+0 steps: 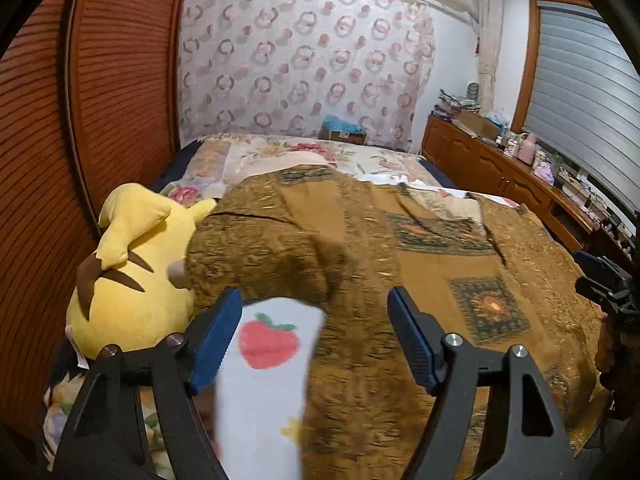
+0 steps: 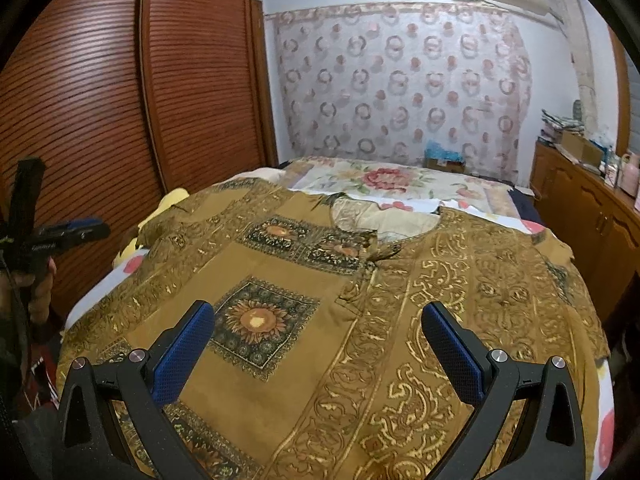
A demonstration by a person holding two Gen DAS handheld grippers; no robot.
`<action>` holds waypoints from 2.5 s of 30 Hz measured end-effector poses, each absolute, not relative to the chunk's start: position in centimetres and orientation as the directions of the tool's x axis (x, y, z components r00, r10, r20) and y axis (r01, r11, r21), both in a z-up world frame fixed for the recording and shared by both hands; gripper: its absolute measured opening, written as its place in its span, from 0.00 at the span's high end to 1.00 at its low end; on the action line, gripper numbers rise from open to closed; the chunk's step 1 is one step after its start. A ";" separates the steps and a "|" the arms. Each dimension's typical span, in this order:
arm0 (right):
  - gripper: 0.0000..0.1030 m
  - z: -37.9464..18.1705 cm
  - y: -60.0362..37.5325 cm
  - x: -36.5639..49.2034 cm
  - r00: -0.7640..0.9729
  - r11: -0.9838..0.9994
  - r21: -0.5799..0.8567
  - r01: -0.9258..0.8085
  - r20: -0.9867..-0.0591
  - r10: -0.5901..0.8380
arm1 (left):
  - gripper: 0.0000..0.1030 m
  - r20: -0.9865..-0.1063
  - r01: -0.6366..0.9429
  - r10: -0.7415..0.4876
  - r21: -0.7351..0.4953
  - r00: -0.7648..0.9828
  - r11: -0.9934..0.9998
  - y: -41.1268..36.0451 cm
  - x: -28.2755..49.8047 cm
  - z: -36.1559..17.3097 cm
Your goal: Fold small clothes
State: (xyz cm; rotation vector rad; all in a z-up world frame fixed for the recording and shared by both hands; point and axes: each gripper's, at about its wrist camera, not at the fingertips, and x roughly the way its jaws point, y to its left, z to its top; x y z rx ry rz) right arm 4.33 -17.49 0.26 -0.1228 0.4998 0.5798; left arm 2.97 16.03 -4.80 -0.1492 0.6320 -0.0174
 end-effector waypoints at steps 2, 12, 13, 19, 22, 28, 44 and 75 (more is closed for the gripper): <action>0.00 0.3 -17.0 4.7 0.714 0.824 0.011 -0.566 -0.492 0.497 | 0.26 -0.597 -0.045 -0.052 -0.148 0.801 0.988 17.5 3.6 -5.3; 0.00 0.6 -14.8 7.3 0.671 0.779 -0.023 -0.627 -0.523 0.525 | 0.37 -0.695 -0.101 -0.067 -0.198 0.716 0.975 23.7 7.0 -10.2; 0.00 0.7 -14.6 7.4 0.670 0.776 -0.025 -0.631 -0.523 0.527 | 0.38 -0.699 -0.100 -0.081 -0.214 0.711 0.972 23.9 7.3 -10.5; 0.00 0.9 -13.7 8.5 0.651 0.762 -0.021 -0.647 -0.537 0.537 | 0.39 -0.706 -0.100 -0.139 -0.286 0.695 0.953 25.4 8.8 -11.2; 0.00 0.8 -12.6 9.3 0.630 0.751 -0.008 -0.661 -0.551 0.548 | 0.39 -0.694 -0.098 -0.177 -0.337 0.698 0.936 26.3 9.5 -11.0; 0.00 1.0 -10.5 10.7 0.573 0.719 0.038 -0.694 -0.575 0.583 | 0.39 -0.693 -0.111 -0.248 -0.429 0.677 0.897 27.7 10.5 -12.1; 0.00 0.3 -9.8 12.1 0.534 0.699 0.063 -0.713 -0.598 0.598 | 0.93 -0.679 -0.087 -0.177 -0.337 0.712 0.938 26.4 8.7 -10.2; 0.01 1.0 -15.3 11.5 0.645 0.809 0.105 -0.578 -0.548 0.532 | 0.37 -0.545 0.205 -0.205 -0.062 0.813 0.977 9.6 10.2 0.6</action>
